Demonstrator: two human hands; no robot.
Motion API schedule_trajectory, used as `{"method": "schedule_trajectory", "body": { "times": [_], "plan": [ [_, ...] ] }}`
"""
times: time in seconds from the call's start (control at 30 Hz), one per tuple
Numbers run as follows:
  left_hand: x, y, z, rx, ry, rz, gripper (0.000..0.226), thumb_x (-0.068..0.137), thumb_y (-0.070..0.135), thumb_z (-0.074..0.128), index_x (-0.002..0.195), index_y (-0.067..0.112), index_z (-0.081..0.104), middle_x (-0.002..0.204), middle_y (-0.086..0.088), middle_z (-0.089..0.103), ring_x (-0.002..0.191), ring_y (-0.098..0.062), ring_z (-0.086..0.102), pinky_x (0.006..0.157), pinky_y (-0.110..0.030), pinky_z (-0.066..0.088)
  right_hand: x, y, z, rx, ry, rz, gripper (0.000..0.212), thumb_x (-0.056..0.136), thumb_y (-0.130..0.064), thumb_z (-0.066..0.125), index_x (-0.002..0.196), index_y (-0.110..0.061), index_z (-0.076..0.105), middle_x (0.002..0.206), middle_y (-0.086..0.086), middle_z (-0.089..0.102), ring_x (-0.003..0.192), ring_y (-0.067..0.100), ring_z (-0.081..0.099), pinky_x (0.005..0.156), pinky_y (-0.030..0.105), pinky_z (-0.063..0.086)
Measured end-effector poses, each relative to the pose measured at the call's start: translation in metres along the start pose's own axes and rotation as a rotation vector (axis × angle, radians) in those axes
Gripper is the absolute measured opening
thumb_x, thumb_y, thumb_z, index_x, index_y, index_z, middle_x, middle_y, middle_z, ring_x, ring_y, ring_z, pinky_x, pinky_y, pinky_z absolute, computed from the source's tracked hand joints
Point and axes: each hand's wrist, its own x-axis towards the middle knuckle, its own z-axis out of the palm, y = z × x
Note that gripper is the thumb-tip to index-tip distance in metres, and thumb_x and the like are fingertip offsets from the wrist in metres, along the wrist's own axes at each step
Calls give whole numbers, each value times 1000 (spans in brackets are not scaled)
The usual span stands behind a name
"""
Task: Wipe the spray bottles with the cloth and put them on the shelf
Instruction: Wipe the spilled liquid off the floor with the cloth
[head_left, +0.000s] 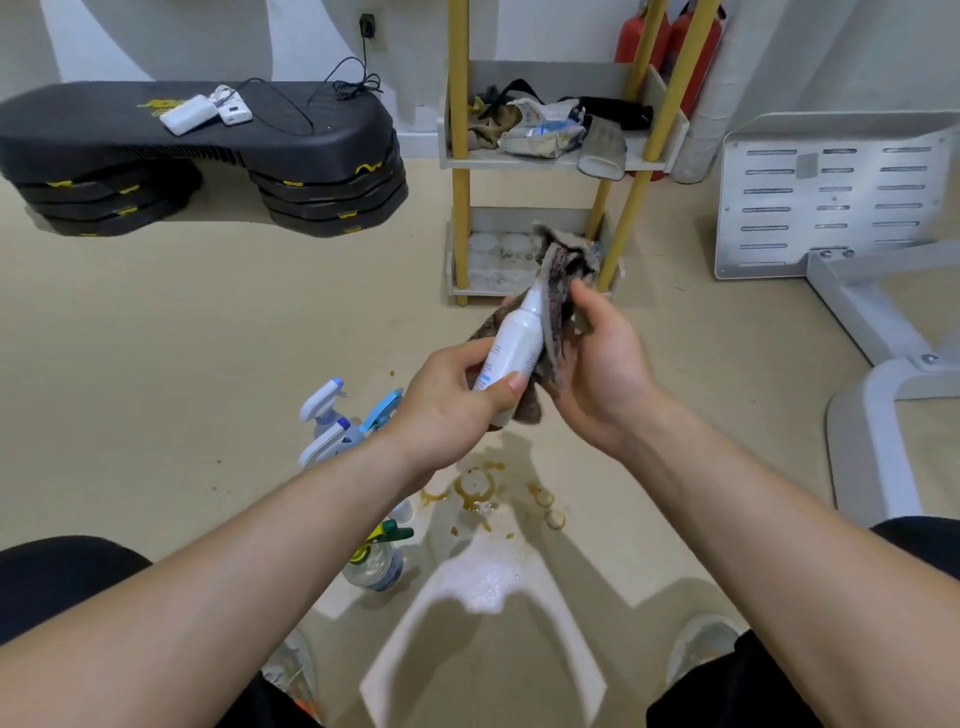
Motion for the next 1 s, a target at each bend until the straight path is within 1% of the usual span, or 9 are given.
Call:
{"method": "schedule_trajectory", "body": {
  "times": [0.1,0.2,0.3,0.43,0.57,0.67,0.73,0.87,1.0],
  "plan": [
    [2,-3,-4,-59,60,-48,22,88,39,65,106,29,73,98,-4,76,88,-36,74,82,-69,54,-9,20,4,-55,9,-76,36,109,-31,38,122,-13,66,115,7,75,106,19,72,91,39,58],
    [9,-3,-10,-35,193,-36,37,73,38,74,110,40,65,88,2,70,81,-20,73,78,-46,61,-17,31,6,-306,-16,-174,33,110,-27,38,107,-11,67,106,15,75,95,23,74,81,44,61],
    [12,-1,-17,-12,174,-42,40,82,31,76,116,40,58,73,10,63,57,0,61,47,-15,45,-17,32,7,-378,10,-216,36,106,-32,44,106,-3,66,107,22,73,102,37,71,94,59,54],
    [9,2,-12,143,195,71,39,81,32,79,113,44,59,84,7,69,65,-6,69,66,-27,57,-12,27,7,-409,147,-249,51,89,-50,50,98,-2,66,96,25,73,94,46,70,83,65,55],
    [7,4,-8,362,197,177,42,80,43,75,114,52,53,87,13,67,69,-9,68,65,-35,58,-7,23,0,-468,225,-306,37,97,-41,51,92,-10,70,87,12,77,85,31,75,80,58,59],
    [4,1,-2,369,146,203,48,78,41,78,118,49,53,87,13,66,68,-6,66,67,-34,57,0,18,-6,-458,297,-363,36,98,-41,54,88,-11,71,79,3,76,76,22,73,77,46,61],
    [3,-3,2,384,148,204,49,79,40,77,121,47,53,87,13,67,70,-8,68,72,-37,56,0,20,-7,-480,335,-394,36,100,-38,57,81,-10,69,67,-3,69,63,16,64,65,36,53],
    [4,-8,-2,259,190,119,41,80,36,70,116,45,53,88,11,68,69,-17,71,62,-48,60,-15,45,-3,-596,241,-366,38,95,-38,63,71,-8,61,54,-8,64,57,23,61,60,43,53],
    [3,-8,0,276,136,127,48,82,30,74,118,45,46,93,9,64,70,-17,68,65,-47,60,-6,36,-6,-583,319,-315,47,91,-50,56,76,-7,68,71,5,73,71,30,70,70,45,55]
  ]
}}
